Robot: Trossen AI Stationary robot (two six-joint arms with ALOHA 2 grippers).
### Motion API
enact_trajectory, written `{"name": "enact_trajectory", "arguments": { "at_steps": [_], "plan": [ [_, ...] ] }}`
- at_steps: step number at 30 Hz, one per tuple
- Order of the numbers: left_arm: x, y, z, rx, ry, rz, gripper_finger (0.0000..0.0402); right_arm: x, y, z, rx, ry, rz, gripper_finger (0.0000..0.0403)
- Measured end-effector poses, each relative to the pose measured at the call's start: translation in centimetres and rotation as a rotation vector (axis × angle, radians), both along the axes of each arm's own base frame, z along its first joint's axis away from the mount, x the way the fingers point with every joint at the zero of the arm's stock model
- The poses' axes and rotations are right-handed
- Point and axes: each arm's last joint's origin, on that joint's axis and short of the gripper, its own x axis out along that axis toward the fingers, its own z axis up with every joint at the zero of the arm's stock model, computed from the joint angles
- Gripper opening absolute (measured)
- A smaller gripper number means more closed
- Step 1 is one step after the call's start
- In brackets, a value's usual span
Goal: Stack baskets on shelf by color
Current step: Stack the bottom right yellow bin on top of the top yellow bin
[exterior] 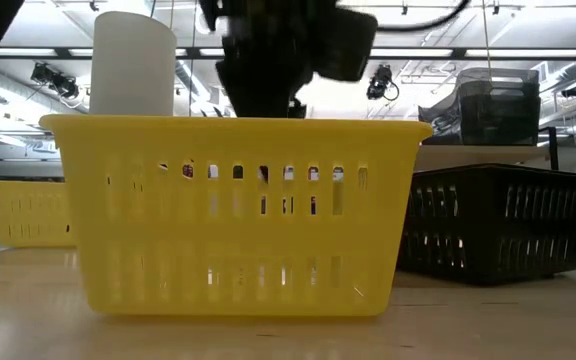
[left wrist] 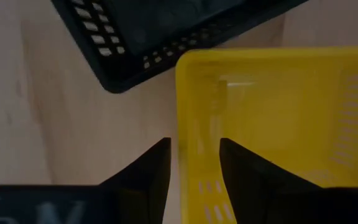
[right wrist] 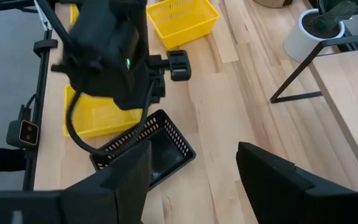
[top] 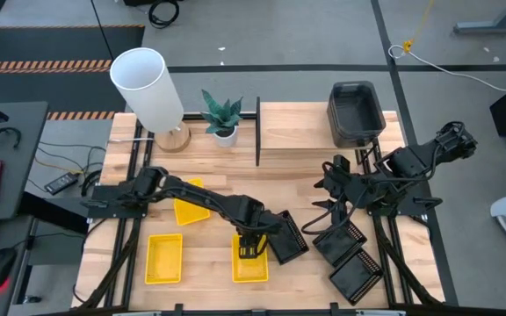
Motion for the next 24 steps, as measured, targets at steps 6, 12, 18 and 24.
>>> {"name": "enact_trajectory", "arguments": {
  "at_steps": [6,12,18,24],
  "plan": [
    [0.3,-0.2,-1.9,0.000,0.054,0.040,0.0142,0.0,0.0,0.0,0.000,-0.001,0.000,0.0240],
    [0.4,-0.2,-2.1,0.021,0.043,0.043,0.0132,0.0,0.0,0.0,-0.001,-0.001,0.002,0.0240],
    [0.5,0.0,-2.1,0.031,0.042,0.049,0.0054,0.0,0.0,0.0,-0.001,-0.002,0.002,0.0240],
    [0.3,0.0,-2.0,0.024,0.053,0.047,0.0011,0.0,0.0,0.0,-0.027,-0.006,0.006,0.0240]
  ]
}}
